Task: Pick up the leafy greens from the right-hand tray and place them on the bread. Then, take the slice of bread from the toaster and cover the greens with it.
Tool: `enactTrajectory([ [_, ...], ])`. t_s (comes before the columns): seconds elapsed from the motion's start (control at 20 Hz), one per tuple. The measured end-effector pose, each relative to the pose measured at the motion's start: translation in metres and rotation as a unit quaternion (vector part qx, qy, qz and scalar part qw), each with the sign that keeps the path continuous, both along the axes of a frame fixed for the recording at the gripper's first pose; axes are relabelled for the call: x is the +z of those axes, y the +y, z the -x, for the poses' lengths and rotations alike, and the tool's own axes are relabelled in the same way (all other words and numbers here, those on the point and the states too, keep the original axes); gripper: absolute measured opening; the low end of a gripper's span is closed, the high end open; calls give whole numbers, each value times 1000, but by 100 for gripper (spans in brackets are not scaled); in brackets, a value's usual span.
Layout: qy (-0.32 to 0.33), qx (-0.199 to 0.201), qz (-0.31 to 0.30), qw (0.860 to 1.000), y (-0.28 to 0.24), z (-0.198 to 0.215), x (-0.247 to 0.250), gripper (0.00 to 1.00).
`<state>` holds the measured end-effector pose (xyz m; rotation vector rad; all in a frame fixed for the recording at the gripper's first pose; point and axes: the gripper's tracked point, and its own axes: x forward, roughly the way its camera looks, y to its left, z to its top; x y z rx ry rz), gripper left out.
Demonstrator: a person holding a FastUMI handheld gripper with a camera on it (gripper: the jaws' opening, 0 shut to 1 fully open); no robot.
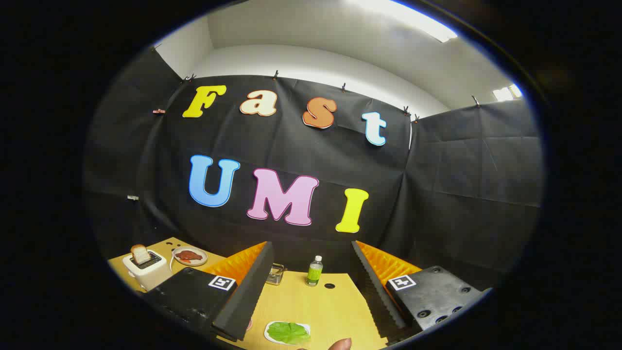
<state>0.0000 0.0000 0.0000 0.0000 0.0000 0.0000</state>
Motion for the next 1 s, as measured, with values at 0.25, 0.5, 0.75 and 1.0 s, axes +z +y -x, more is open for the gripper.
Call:
enactTrajectory([
  [0.25,2,9,5,1000,10,4,-3,98],
  [0.5,2,16,6,1000,17,6,-2,98],
  [0.75,1,17,4,1000,19,3,0,98],
  [1.0,6,22,8,1000,22,-1,-4,98],
])
